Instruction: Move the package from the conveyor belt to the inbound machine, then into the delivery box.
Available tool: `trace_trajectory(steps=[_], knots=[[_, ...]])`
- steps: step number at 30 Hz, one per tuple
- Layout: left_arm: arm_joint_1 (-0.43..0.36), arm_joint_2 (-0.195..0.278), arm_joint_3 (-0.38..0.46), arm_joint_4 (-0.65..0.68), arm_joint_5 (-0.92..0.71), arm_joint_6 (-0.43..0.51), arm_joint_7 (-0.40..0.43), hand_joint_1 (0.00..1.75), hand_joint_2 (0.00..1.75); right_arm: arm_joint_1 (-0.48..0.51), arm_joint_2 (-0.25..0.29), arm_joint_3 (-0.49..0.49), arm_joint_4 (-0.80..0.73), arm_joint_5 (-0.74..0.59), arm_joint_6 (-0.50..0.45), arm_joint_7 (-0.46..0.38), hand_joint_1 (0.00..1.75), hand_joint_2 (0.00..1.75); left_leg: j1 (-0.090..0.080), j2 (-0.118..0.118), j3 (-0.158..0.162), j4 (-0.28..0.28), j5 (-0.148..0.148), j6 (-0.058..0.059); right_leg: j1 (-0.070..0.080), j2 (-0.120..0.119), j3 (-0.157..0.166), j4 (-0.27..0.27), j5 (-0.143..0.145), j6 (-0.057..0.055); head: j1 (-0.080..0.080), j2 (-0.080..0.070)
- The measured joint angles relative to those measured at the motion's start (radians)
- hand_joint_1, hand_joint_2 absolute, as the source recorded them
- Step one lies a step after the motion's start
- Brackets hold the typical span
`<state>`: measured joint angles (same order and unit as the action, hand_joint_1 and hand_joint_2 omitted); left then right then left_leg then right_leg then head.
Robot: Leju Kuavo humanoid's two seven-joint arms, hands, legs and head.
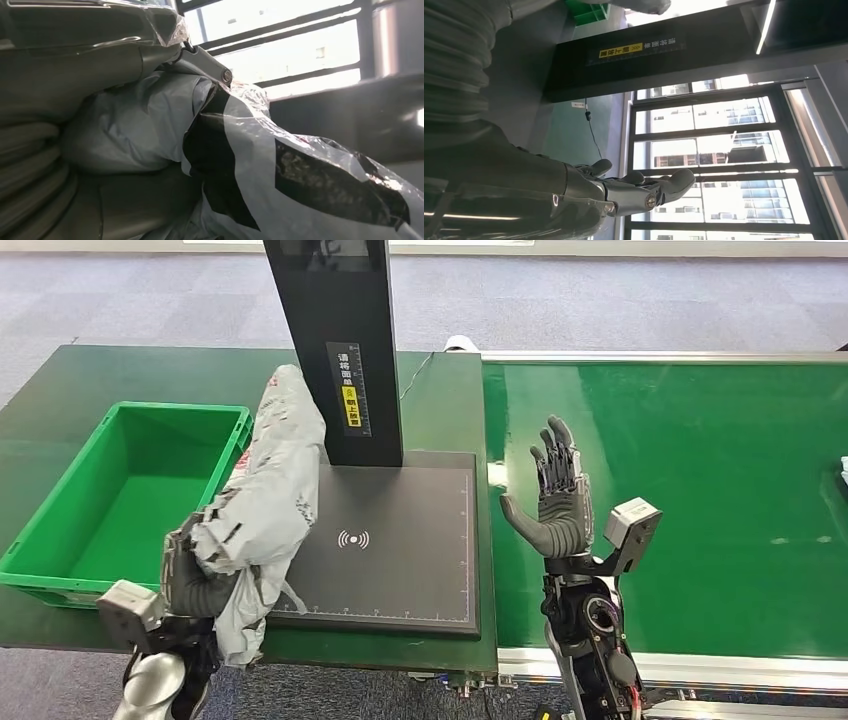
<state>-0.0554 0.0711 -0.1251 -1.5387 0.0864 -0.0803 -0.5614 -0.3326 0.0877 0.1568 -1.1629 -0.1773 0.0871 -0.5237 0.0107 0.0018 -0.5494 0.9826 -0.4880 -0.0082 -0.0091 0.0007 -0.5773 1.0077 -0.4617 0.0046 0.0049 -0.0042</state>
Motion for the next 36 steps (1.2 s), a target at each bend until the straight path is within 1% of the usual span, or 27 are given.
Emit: trace_trajectory(steps=[4,8,11,13,15,17,21,23,25,27,30,34,36], knots=[[0.043,-0.007,0.112,-0.128,0.11,-0.109,-0.019,1.75,1.75,0.002,0.0,0.0,0.007,-0.004,0.013,0.005,0.0,1.75,0.0,0.0,0.0,0.0,0.0,0.0,0.0,0.0,-0.001,0.0,0.0,0.0,0.0,0.0],[0.07,-0.027,0.229,-0.224,0.21,-0.282,-0.025,1.75,1.75,0.006,0.0,0.0,0.013,-0.001,0.026,0.006,0.0,1.75,0.0,0.0,-0.001,0.0,0.0,0.0,0.0,0.0,-0.001,0.0,0.0,0.0,0.0,0.0],[0.071,-0.047,0.316,-0.272,0.287,-0.402,-0.031,1.75,1.75,0.011,0.0,-0.001,0.014,0.003,0.029,0.006,0.0,1.75,0.0,0.0,-0.001,0.0,0.0,0.0,0.0,0.0,-0.001,0.0,0.0,0.0,0.0,0.0],[0.06,-0.056,0.371,-0.29,0.327,-0.45,-0.025,1.75,1.75,0.019,0.0,-0.003,0.014,0.005,0.03,0.006,0.0,1.75,0.0,0.0,0.0,0.0,0.0,0.0,0.0,0.0,-0.001,0.0,0.0,0.0,0.0,0.0],[0.042,-0.063,0.425,-0.301,0.344,-0.476,-0.014,1.75,1.75,0.027,0.0,-0.004,0.014,0.007,0.033,0.006,0.0,1.75,0.0,0.0,0.0,0.0,0.0,0.0,0.0,0.0,-0.001,0.0,0.0,0.0,0.0,0.0],[0.028,-0.068,0.464,-0.308,0.349,-0.484,-0.008,1.75,1.75,0.032,0.0,-0.006,0.014,0.007,0.036,0.006,0.0,1.75,0.0,0.0,0.0,0.0,0.0,0.0,0.0,0.0,-0.001,0.0,0.0,0.0,0.0,0.0],[0.011,-0.077,0.509,-0.311,0.348,-0.483,0.001,1.75,1.75,0.039,0.0,-0.01,0.013,0.005,0.041,0.006,0.0,1.75,0.0,0.0,0.0,0.0,0.0,0.0,0.0,0.0,-0.001,0.0,0.0,0.0,0.0,0.0],[-0.004,-0.08,0.536,-0.309,0.326,-0.457,0.019,1.75,1.75,0.043,0.0,-0.013,0.013,0.001,0.044,0.006,0.0,1.75,0.0,0.0,0.0,0.0,0.0,0.0,0.0,0.0,-0.001,0.0,0.0,0.0,0.0,0.0],[-0.028,-0.075,0.569,-0.292,0.279,-0.408,0.05,1.75,1.75,0.048,0.0,-0.017,0.013,-0.004,0.048,0.008,0.0,1.75,0.0,0.0,0.0,0.0,0.0,0.0,0.0,0.0,-0.001,0.0,0.0,0.0,0.0,0.0],[-0.056,-0.054,0.597,-0.243,0.225,-0.357,0.081,1.75,1.75,0.051,0.001,-0.02,0.013,-0.006,0.054,0.008,0.0,1.75,0.0,0.0,0.0,0.0,0.0,0.0,0.0,0.0,-0.001,0.0,0.0,0.0,0.0,0.0],[-0.099,0.0,0.616,-0.102,0.113,-0.3,0.102,1.75,1.75,0.052,0.004,-0.022,0.014,-0.004,0.063,0.005,0.0,1.75,0.001,0.0,0.001,0.0,0.001,-0.001,0.001,0.0,-0.001,0.0,0.0,0.0,-0.001,0.0],[-0.185,0.068,0.606,0.128,-0.038,-0.234,0.123,1.75,1.75,0.051,0.007,-0.023,0.015,-0.007,0.066,0.002,0.0,1.75,0.001,0.0,0.0,0.0,0.002,-0.002,0.001,0.0,-0.001,0.0,0.0,-0.001,-0.001,0.0],[-0.231,0.098,0.594,0.229,-0.075,-0.213,0.127,1.75,1.75,0.05,0.009,-0.023,0.015,-0.01,0.068,0.003,0.0,1.75,0.001,0.0,0.0,0.0,0.002,-0.002,0.001,0.0,-0.001,0.001,0.001,-0.001,-0.001,0.0]])
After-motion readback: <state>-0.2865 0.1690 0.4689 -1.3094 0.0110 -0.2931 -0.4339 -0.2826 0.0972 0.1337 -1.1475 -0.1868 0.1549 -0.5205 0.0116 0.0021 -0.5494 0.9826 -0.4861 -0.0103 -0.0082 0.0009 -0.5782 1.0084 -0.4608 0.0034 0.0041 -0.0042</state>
